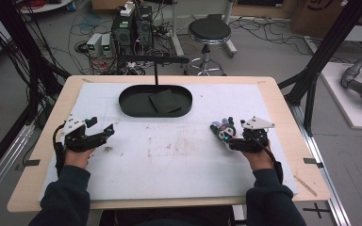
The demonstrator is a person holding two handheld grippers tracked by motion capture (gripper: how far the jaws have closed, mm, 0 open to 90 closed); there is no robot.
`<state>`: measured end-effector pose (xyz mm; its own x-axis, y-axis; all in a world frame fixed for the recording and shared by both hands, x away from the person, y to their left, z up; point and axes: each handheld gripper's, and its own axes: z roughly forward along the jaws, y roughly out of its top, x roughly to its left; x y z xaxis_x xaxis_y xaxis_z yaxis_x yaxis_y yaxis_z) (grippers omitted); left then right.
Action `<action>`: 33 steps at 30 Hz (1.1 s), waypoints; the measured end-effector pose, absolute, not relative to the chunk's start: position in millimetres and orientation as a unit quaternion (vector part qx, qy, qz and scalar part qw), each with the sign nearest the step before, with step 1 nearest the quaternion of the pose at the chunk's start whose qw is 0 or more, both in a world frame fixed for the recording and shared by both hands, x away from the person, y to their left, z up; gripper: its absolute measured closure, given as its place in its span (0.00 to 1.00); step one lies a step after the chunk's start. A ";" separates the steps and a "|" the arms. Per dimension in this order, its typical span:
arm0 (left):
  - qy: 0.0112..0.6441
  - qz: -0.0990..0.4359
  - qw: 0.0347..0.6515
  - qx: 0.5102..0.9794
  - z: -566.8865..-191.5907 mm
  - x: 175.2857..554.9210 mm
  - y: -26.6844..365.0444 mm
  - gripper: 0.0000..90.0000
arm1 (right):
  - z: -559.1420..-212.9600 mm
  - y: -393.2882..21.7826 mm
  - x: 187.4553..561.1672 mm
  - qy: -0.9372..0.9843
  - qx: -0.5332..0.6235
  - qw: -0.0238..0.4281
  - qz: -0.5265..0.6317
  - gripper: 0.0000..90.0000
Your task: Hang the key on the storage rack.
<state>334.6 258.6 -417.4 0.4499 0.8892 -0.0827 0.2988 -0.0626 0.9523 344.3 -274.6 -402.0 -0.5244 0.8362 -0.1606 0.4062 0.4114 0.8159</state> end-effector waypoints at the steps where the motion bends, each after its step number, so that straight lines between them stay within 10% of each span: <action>1: 0.441 0.282 0.523 0.673 -417.5 335.0 258.1 0.27 | -404.0 -273.2 344.7 0.792 0.394 0.285 0.369 0.23; 20: 0.442 0.279 0.520 0.675 -418.9 337.5 256.7 0.27 | -437.4 -253.3 361.1 0.833 0.404 0.283 0.251 0.23; 33: 0.444 0.278 0.520 0.674 -419.8 338.5 257.4 0.27 | -427.0 -265.9 362.7 0.822 0.416 0.238 0.308 0.46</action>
